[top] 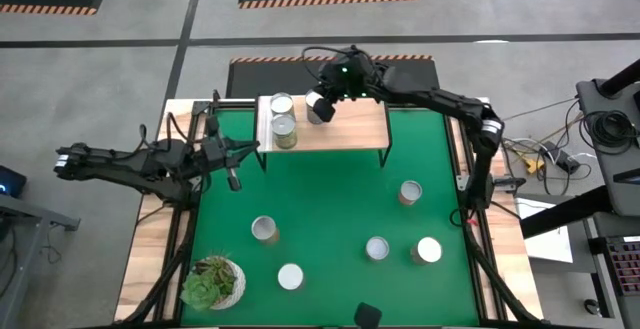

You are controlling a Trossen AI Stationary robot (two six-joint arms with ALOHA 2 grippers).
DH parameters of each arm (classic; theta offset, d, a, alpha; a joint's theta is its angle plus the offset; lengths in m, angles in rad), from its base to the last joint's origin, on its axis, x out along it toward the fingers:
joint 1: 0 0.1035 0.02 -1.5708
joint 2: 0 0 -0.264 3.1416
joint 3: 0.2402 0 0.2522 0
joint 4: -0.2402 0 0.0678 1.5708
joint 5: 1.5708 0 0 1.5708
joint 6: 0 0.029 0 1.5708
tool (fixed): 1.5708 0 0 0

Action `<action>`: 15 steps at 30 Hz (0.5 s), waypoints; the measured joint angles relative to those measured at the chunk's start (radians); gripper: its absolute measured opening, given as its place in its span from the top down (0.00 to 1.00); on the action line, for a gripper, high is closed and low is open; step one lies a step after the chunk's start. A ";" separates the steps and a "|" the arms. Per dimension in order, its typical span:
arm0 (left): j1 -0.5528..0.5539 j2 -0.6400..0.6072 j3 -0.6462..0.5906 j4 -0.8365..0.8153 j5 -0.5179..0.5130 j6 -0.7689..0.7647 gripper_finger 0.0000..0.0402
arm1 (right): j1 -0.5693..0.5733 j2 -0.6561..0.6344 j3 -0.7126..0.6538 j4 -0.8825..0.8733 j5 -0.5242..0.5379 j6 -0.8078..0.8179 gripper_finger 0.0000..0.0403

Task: Pick and place cans onto a shelf
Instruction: Adjust the canned goods on the shelf

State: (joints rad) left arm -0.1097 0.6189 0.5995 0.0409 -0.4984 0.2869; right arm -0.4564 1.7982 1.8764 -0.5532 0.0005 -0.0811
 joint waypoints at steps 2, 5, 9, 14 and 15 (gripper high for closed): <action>0.000 0.000 0.000 -0.010 0.000 -0.009 1.00 | 0.000 0.023 0.019 -0.021 0.001 -0.008 0.97; 0.000 0.000 0.002 -0.014 0.000 -0.018 1.00 | -0.002 0.047 0.030 -0.043 0.003 -0.026 0.97; 0.000 0.001 0.001 -0.022 0.000 -0.029 1.00 | 0.000 0.056 0.029 -0.049 0.001 -0.042 0.97; 0.000 0.000 0.000 -0.035 0.001 -0.043 1.00 | 0.006 0.056 0.029 -0.091 -0.004 -0.070 0.97; 0.000 0.001 0.000 -0.036 0.001 -0.043 1.00 | 0.011 0.055 0.029 -0.096 -0.007 -0.075 0.97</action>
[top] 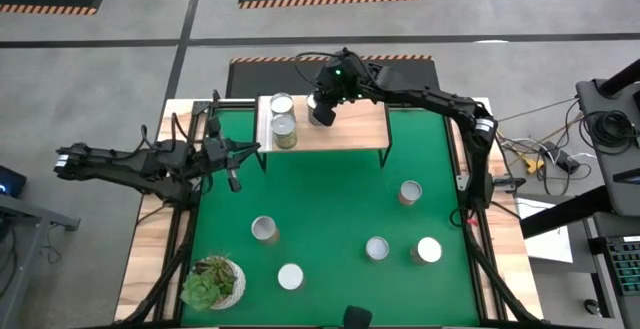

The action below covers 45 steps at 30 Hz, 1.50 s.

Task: Pick and place cans onto a shelf
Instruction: Adjust the canned goods on the shelf, then put the top canned pineapple on the shelf

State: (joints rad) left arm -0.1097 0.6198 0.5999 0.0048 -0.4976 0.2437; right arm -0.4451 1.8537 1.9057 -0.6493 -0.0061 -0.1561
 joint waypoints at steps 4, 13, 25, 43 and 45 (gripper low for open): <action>0.000 0.000 0.000 0.000 0.000 0.000 1.00 | 0.024 -0.002 0.001 -0.014 -0.072 -0.024 0.97; 0.000 0.000 0.000 0.000 0.000 -0.002 1.00 | 0.098 -0.002 0.001 -0.024 -0.107 -0.052 0.97; 0.000 0.000 0.000 0.000 0.000 -0.002 1.00 | 0.120 -0.006 0.000 -0.027 -0.101 -0.073 0.97; 0.000 0.000 0.000 0.000 0.000 -0.002 1.00 | 0.128 -0.046 0.018 -0.036 -0.097 -0.081 0.97; 0.000 0.000 0.000 0.000 0.000 -0.002 1.00 | 0.140 -0.047 0.033 -0.037 -0.097 -0.069 0.97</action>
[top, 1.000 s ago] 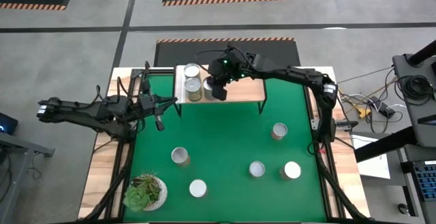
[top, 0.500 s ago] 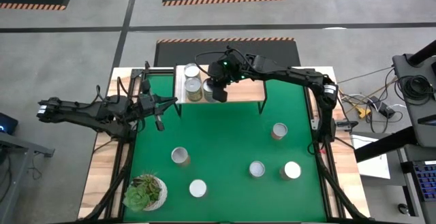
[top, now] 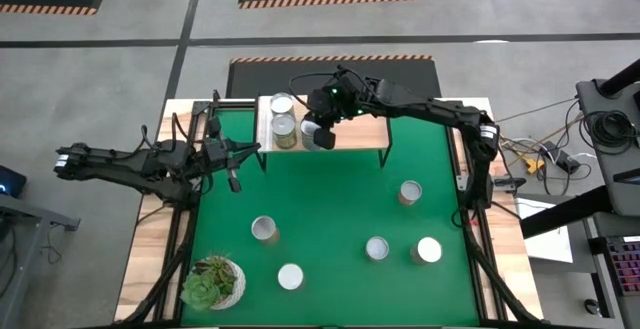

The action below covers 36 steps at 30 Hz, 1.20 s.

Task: Pick and place cans onto a shelf
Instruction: Put the top canned pineapple on the shelf

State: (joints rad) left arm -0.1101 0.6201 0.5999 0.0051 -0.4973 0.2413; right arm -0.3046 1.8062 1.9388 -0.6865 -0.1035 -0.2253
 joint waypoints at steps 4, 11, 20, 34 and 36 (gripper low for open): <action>0.000 0.000 0.000 -0.004 0.000 0.000 1.00 | 0.051 0.000 0.020 -0.023 -0.002 0.006 0.97; 0.000 0.000 0.000 -0.016 0.000 0.000 1.00 | 0.190 0.003 0.008 -0.021 -0.005 0.029 0.97; 0.000 0.000 0.000 -0.014 0.000 -0.015 1.00 | 0.364 0.053 -0.045 -0.009 -0.002 0.045 0.97; 0.000 0.006 0.027 -0.014 0.000 -0.011 1.00 | 0.429 0.206 -0.045 0.173 0.000 -0.009 0.97; 0.000 0.006 0.028 -0.016 0.001 0.002 1.00 | 0.429 0.232 -0.045 0.213 0.000 -0.009 0.97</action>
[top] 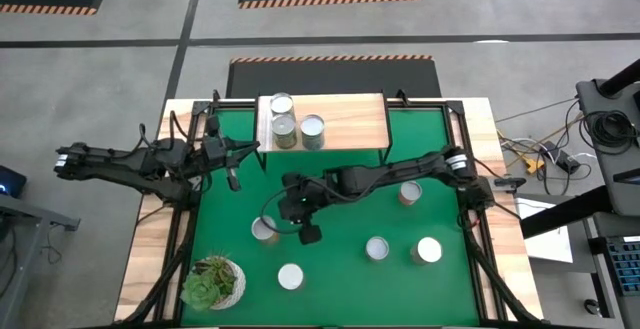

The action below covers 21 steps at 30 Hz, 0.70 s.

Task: Pick and place cans onto a shelf
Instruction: Put the top canned pineapple on the shelf

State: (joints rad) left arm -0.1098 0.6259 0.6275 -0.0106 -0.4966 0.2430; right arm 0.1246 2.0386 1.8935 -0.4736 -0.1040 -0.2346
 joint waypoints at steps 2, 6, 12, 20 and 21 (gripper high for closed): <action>0.000 0.001 0.000 0.003 0.000 0.007 1.00 | 0.000 0.026 0.000 0.029 0.000 0.055 0.97; 0.000 0.001 0.000 0.002 0.000 0.010 1.00 | 0.002 0.076 0.000 0.126 -0.005 0.166 0.97; 0.000 0.001 0.000 0.002 0.000 0.025 1.00 | 0.002 0.092 0.000 0.173 -0.003 0.096 0.97; 0.000 0.001 0.000 0.002 0.000 0.028 1.00 | 0.002 0.084 0.001 0.177 0.000 0.035 0.97; 0.000 0.001 0.000 0.002 0.000 0.028 1.00 | 0.002 0.084 0.001 0.177 0.000 0.038 0.97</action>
State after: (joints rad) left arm -0.1097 0.6267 0.6277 -0.0082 -0.4969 0.2714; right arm 0.1265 2.1223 1.8946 -0.2970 -0.1040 -0.1968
